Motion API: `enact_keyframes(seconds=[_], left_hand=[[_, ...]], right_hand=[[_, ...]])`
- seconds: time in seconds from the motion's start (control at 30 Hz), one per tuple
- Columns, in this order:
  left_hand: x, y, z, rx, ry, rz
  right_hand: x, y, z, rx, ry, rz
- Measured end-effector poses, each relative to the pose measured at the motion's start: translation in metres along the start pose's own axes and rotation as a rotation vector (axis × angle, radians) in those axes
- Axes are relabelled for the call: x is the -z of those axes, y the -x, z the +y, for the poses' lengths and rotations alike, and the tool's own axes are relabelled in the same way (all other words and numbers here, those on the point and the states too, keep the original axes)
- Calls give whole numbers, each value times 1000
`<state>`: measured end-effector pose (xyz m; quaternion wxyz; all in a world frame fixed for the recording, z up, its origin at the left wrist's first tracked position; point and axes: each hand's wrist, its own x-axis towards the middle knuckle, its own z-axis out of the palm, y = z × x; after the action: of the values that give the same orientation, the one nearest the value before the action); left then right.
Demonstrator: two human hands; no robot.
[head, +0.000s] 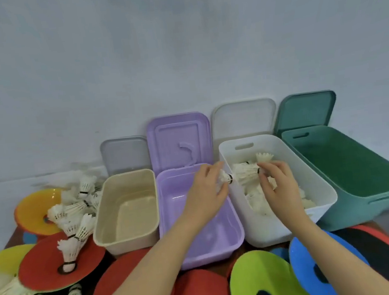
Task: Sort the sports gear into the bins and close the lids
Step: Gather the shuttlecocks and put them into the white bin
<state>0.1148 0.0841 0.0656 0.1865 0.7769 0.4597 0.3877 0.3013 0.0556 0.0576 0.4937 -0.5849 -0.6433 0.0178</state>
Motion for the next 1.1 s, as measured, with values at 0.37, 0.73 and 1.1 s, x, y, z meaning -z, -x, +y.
enact_keyframes(seconds=[0.37,0.73,1.1], left_hand=[[-119,-75,24,69,-139,-2],[-129,-64,6,120,-544,-302],[-28,-31,2,77,-540,-149]], right_hand=[[35,-54,127,-207,127,-180],[21,-53,152,-99,444,-657],[5,-39,59,50,258,-458]])
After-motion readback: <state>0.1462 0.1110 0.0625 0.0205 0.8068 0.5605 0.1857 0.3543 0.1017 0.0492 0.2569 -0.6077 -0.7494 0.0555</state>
